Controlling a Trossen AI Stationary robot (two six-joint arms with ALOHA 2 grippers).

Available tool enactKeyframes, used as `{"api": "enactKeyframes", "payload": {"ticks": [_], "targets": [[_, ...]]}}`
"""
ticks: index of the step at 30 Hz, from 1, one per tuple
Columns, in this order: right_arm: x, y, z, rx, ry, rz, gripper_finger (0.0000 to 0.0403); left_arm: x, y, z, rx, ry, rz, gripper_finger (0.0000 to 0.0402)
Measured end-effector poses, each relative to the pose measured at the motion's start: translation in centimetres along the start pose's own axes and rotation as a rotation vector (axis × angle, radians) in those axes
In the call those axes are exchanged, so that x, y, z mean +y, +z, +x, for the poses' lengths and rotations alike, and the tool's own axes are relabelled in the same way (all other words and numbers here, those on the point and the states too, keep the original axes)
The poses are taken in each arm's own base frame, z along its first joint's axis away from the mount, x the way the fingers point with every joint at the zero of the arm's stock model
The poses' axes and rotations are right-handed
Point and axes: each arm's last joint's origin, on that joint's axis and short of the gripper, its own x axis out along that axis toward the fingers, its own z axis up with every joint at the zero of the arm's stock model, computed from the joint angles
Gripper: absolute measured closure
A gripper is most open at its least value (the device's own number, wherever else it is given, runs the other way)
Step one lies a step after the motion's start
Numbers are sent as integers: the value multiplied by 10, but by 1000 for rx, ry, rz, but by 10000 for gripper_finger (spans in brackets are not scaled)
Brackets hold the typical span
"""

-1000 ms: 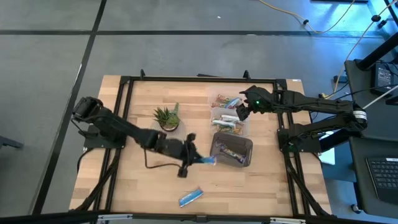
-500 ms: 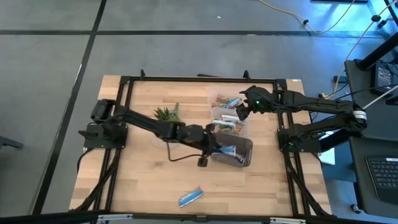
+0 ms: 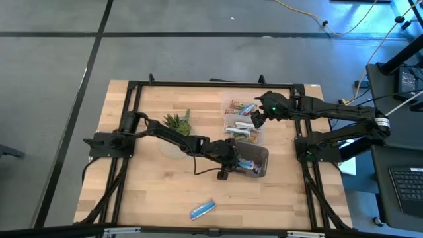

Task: Pick and place Granola Bars by type
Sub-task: Put the blue granola bar into the black bin

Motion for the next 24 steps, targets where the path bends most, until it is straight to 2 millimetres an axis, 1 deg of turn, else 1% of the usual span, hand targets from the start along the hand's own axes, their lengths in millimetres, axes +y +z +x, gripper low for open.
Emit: {"api": "enactKeyframes", "payload": {"ticks": [4, 9, 17, 24], "targets": [[0, 0, 0, 2, -1, -4, 131, 0, -3, 2, 11, 3, 1, 364], [0, 0, 0, 3, -1, -5, 131, -1, -2, 2, -1, 13, 3, 354], [0, 0, 0, 3, -1, -6, 131, 0, -2, 2, -4, 35, 4, 355], [0, 0, 0, 4, -1, -6, 131, 0, -2, 2, 2, 35, 3, 337]]}}
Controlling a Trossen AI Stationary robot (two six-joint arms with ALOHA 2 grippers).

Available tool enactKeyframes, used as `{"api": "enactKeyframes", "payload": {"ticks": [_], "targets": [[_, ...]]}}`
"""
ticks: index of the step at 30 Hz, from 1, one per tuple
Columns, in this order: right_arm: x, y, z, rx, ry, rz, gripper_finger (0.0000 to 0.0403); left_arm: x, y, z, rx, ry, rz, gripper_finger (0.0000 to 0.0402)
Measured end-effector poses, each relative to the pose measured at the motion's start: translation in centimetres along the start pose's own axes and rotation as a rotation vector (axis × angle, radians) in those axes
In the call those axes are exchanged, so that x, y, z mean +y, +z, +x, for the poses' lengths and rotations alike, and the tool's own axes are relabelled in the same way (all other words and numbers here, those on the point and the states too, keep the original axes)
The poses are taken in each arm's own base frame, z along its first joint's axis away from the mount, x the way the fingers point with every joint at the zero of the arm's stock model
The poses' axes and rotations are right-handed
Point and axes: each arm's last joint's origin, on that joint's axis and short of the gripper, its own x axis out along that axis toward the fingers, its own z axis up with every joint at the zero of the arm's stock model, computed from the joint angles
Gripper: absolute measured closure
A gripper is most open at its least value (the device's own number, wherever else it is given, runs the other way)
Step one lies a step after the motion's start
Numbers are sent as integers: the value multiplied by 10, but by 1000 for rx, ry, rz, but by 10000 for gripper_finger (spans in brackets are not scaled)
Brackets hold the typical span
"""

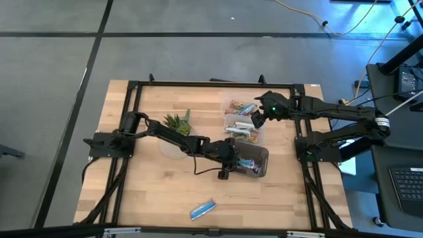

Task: Pick and place Granola Bars by type
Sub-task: Put the blue granola bar into the black bin, then put the red granola bar into the top transparent bin

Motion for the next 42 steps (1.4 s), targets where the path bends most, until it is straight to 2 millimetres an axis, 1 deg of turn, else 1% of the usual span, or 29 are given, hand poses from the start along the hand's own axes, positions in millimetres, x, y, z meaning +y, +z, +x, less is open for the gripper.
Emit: {"api": "enactKeyframes", "payload": {"ticks": [4, 6, 13, 15, 19, 23, 27, 32, 35, 39, 42], "targets": [[0, 0, 0, 0, 0, 0, 131, 1, 0, 0, 3, 8, -1, 315], [0, 0, 0, 0, 0, -1, 131, 2, 0, 0, 4, 40, 0, 299], [0, 0, 0, 0, -1, 0, 131, 5, -2, -1, 25, 143, 1, 227], [0, 0, 0, 0, 0, -1, 131, 6, -1, -4, 47, 178, 4, 204], [0, 0, 0, 1, -2, -4, 131, 6, 7, -17, 75, 218, 9, 166], [0, -1, 0, 4, -5, -6, 131, 1, 23, -39, 87, 206, 18, 148], [0, -1, 0, 5, -5, -7, 131, -6, 38, -71, 134, 181, 22, 147], [0, -1, 0, 5, -6, -7, 131, -14, 52, -118, 212, 148, -75, 150], [0, -1, 0, 5, -6, -4, 131, -21, 55, -139, 251, 98, -134, 150], [0, 0, 0, 1, -11, -3, 131, -35, 60, -157, 262, 13, -185, 150], [0, 0, 0, -1, -11, -5, 131, -49, 61, -160, 263, -56, -233, 150]]}}
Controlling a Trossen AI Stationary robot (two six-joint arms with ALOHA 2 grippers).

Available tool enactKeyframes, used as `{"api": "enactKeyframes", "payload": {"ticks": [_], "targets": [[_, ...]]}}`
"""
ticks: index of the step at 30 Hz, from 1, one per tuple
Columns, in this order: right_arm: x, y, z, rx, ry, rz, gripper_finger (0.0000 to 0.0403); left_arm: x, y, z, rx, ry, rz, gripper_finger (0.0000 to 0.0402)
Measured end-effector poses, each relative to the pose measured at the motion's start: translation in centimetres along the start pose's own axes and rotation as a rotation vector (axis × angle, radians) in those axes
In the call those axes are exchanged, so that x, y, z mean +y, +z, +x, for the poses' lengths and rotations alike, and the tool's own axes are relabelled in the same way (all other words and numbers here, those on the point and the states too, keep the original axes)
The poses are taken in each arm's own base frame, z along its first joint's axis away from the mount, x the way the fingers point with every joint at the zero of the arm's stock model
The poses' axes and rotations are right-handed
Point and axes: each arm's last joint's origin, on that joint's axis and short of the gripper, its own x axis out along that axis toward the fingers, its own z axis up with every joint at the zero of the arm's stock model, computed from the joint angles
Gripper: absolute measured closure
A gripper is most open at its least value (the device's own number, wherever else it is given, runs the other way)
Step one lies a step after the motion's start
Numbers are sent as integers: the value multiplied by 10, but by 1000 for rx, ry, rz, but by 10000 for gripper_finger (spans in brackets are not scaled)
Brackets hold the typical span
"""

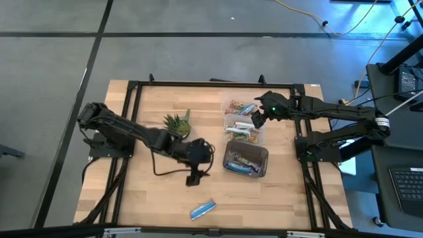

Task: Pick and place Granola Bars by type
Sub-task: Put the red granola bar into the top transparent bin

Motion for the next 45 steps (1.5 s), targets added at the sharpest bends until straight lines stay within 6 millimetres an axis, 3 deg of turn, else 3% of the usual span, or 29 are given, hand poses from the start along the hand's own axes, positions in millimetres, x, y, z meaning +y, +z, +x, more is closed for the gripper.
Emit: {"api": "enactKeyframes", "payload": {"ticks": [15, 21, 29, 36, 45], "targets": [[1, -1, 0, 15, 23, -207, 131, -66, -9, 3, -117, -141, -175, 155], [0, -1, 0, 16, 25, -235, 131, -109, -45, 32, -108, -8, -148, 165], [1, -1, 0, 16, 29, -267, 131, -150, -96, 89, -123, 49, -236, 177], [1, -1, 0, 17, 29, -263, 131, -148, -128, 132, -103, 158, -207, 186], [0, -2, 0, 34, 31, -264, 131, -138, -138, 142, -40, 227, -190, 203]]}}
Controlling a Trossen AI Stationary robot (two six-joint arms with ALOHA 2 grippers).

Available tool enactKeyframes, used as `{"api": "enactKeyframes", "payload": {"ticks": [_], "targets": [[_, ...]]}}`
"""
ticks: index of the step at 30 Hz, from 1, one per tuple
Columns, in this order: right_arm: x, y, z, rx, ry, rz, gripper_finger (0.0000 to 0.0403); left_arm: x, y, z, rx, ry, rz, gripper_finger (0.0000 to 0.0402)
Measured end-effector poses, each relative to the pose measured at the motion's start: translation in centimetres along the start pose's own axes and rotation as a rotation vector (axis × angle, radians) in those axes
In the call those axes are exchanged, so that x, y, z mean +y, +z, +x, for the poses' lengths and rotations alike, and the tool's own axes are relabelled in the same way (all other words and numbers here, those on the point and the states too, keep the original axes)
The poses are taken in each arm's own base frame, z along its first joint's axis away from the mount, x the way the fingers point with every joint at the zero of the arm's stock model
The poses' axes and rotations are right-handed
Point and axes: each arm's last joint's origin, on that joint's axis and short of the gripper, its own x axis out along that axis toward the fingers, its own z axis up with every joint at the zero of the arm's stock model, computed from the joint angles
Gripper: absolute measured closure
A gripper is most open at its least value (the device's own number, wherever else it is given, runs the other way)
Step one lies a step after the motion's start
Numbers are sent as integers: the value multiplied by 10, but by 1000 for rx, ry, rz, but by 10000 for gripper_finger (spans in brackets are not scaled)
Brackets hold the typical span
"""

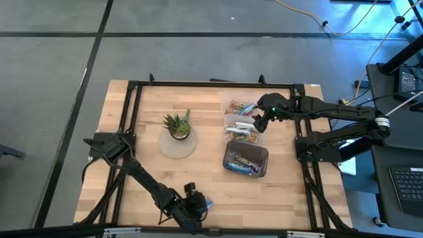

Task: Pick and place Granola Bars by type
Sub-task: Put the red granola bar into the top transparent bin

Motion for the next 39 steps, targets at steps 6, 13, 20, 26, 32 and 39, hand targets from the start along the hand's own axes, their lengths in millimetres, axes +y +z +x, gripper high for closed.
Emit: {"api": "enactKeyframes", "payload": {"ticks": [6, 13, 20, 26, 32, 39], "targets": [[0, 0, 0, 4, 1, -1, 131, 2, -4, -1, 92, -17, 31, 216], [0, 0, 0, 5, 0, -2, 131, 6, -10, -5, 197, -1, 104, 241], [0, -1, 0, 5, 0, -25, 131, 10, -11, -4, 216, 17, 147, 286], [0, -1, 0, 6, -1, -31, 131, 19, 7, -11, 183, 27, 115, 312], [0, 0, 0, 4, 0, -27, 131, 43, 71, -34, 51, 5, 58, 317], [0, 0, 0, -2, 0, 27, 131, 104, 150, -61, -133, 91, 230, 317]]}}
